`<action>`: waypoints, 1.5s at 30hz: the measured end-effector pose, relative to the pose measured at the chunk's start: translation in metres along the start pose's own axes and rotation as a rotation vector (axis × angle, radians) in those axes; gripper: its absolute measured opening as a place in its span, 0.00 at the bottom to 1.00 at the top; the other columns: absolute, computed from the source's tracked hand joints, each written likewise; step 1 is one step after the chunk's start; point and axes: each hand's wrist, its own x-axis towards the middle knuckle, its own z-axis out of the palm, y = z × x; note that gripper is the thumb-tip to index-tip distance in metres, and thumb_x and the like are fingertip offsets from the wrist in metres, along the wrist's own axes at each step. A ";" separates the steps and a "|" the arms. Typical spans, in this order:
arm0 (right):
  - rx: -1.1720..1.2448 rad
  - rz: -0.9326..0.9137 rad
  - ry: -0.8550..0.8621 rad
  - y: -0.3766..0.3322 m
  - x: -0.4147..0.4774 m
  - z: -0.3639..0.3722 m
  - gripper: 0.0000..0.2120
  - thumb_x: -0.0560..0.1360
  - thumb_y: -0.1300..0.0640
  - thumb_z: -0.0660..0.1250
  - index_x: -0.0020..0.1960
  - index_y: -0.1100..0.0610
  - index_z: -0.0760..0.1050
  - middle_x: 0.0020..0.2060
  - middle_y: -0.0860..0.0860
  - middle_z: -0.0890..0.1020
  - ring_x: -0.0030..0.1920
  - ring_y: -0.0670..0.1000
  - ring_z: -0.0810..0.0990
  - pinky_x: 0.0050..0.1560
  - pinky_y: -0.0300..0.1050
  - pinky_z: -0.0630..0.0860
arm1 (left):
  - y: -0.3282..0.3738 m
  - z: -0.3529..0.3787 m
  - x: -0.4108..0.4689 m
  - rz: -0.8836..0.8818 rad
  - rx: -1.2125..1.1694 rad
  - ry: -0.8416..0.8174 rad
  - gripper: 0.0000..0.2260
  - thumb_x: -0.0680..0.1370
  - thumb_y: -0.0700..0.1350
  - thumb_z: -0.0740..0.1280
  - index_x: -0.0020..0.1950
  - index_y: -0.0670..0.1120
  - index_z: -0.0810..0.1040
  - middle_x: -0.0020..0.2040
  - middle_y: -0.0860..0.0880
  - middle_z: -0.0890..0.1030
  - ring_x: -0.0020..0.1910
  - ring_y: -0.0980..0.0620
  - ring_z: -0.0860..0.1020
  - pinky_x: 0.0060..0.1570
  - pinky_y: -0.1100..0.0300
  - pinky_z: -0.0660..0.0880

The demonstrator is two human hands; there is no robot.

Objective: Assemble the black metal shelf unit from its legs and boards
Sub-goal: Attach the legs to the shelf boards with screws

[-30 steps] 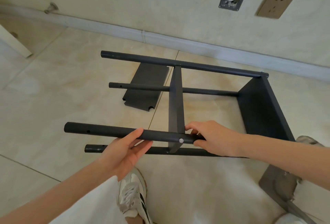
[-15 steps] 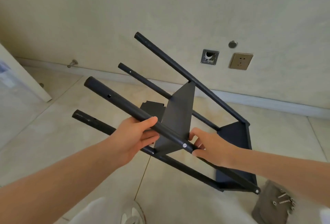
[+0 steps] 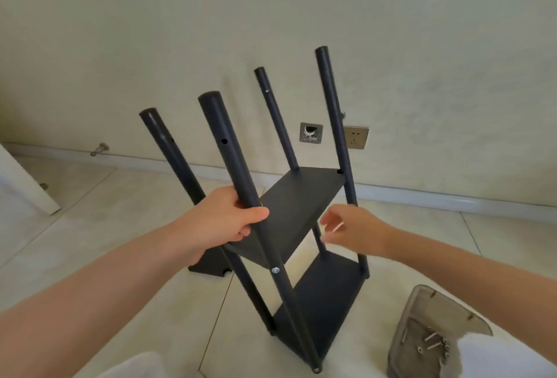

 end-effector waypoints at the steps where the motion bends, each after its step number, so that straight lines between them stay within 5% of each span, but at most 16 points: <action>1: 0.031 0.040 0.064 0.006 -0.002 -0.012 0.12 0.78 0.51 0.69 0.59 0.51 0.72 0.51 0.46 0.78 0.51 0.46 0.78 0.48 0.35 0.73 | 0.004 0.000 -0.003 0.010 0.046 -0.019 0.07 0.79 0.50 0.70 0.53 0.49 0.78 0.49 0.44 0.83 0.49 0.48 0.83 0.55 0.53 0.81; 4: 0.220 0.197 0.260 0.023 -0.004 -0.039 0.15 0.77 0.53 0.69 0.60 0.54 0.69 0.52 0.52 0.78 0.52 0.52 0.78 0.53 0.46 0.78 | 0.011 0.001 -0.010 0.054 0.142 -0.046 0.06 0.80 0.51 0.68 0.54 0.50 0.77 0.50 0.46 0.83 0.50 0.50 0.82 0.58 0.50 0.79; 7: 0.339 0.357 0.374 0.039 -0.009 -0.053 0.14 0.78 0.54 0.68 0.57 0.59 0.68 0.51 0.59 0.79 0.51 0.58 0.80 0.53 0.55 0.80 | 0.012 0.006 -0.016 0.107 0.205 -0.028 0.05 0.81 0.51 0.67 0.53 0.51 0.76 0.49 0.52 0.80 0.48 0.55 0.79 0.49 0.59 0.76; 13: 0.237 0.517 0.377 0.058 -0.026 -0.062 0.17 0.81 0.48 0.62 0.56 0.63 0.69 0.53 0.61 0.79 0.49 0.59 0.80 0.43 0.51 0.79 | 0.007 0.009 -0.019 0.181 0.304 0.046 0.07 0.81 0.50 0.66 0.58 0.52 0.72 0.49 0.57 0.76 0.47 0.60 0.75 0.40 0.71 0.66; 18: 0.579 0.342 0.383 0.067 -0.033 -0.068 0.24 0.80 0.55 0.65 0.73 0.50 0.59 0.57 0.56 0.77 0.54 0.58 0.79 0.55 0.56 0.78 | 0.001 0.005 -0.020 0.203 0.372 0.037 0.06 0.81 0.49 0.68 0.55 0.54 0.72 0.51 0.55 0.79 0.50 0.57 0.78 0.42 0.69 0.68; 24: 0.651 0.314 0.413 0.065 -0.039 -0.069 0.12 0.80 0.57 0.66 0.63 0.54 0.71 0.56 0.54 0.81 0.59 0.56 0.78 0.57 0.57 0.75 | -0.007 0.004 -0.016 0.238 0.381 0.090 0.08 0.80 0.50 0.68 0.57 0.54 0.73 0.52 0.57 0.78 0.47 0.58 0.78 0.41 0.71 0.67; 29: 0.665 0.334 0.439 0.054 -0.041 -0.066 0.10 0.80 0.58 0.66 0.61 0.57 0.71 0.52 0.55 0.82 0.56 0.57 0.80 0.59 0.61 0.77 | -0.009 -0.001 -0.001 0.256 0.328 0.245 0.17 0.80 0.45 0.69 0.68 0.47 0.73 0.60 0.50 0.81 0.61 0.48 0.78 0.60 0.56 0.71; 45: 0.392 0.235 0.510 0.048 -0.064 -0.063 0.20 0.78 0.57 0.68 0.67 0.52 0.65 0.55 0.54 0.80 0.49 0.55 0.83 0.48 0.52 0.82 | -0.017 -0.006 0.031 0.251 0.200 0.415 0.19 0.80 0.42 0.69 0.69 0.42 0.72 0.64 0.42 0.79 0.63 0.41 0.78 0.62 0.40 0.77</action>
